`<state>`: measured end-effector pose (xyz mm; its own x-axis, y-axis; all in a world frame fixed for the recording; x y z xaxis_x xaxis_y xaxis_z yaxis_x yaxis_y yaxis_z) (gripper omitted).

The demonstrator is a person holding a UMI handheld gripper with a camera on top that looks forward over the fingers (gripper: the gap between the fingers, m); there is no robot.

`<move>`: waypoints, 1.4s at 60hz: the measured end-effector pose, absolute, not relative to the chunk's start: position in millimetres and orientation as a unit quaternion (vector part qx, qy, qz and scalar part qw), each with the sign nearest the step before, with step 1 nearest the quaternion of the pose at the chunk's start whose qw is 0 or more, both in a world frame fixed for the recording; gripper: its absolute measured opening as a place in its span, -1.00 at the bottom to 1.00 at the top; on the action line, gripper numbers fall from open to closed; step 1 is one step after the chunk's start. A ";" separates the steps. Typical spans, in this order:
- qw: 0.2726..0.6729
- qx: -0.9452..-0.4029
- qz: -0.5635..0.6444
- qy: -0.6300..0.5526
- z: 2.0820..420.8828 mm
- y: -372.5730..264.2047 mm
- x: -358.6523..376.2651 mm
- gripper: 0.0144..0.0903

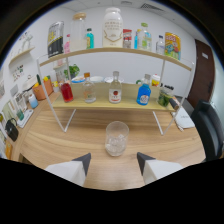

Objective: Make me a cup of Mojito.

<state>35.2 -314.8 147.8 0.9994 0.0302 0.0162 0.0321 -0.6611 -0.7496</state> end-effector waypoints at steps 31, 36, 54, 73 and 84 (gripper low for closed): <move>0.407 -0.913 -0.005 -0.024 158.3 -356.6 78.4 0.90; 0.417 -0.908 -0.010 -0.023 174.0 -348.0 101.1 0.90; 0.465 -0.885 -0.019 -0.012 222.2 -253.5 181.4 0.90; 0.450 -0.892 -0.007 -0.029 195.3 -169.6 205.1 0.88; 0.420 -0.907 -0.008 -0.029 168.4 -154.0 214.4 0.32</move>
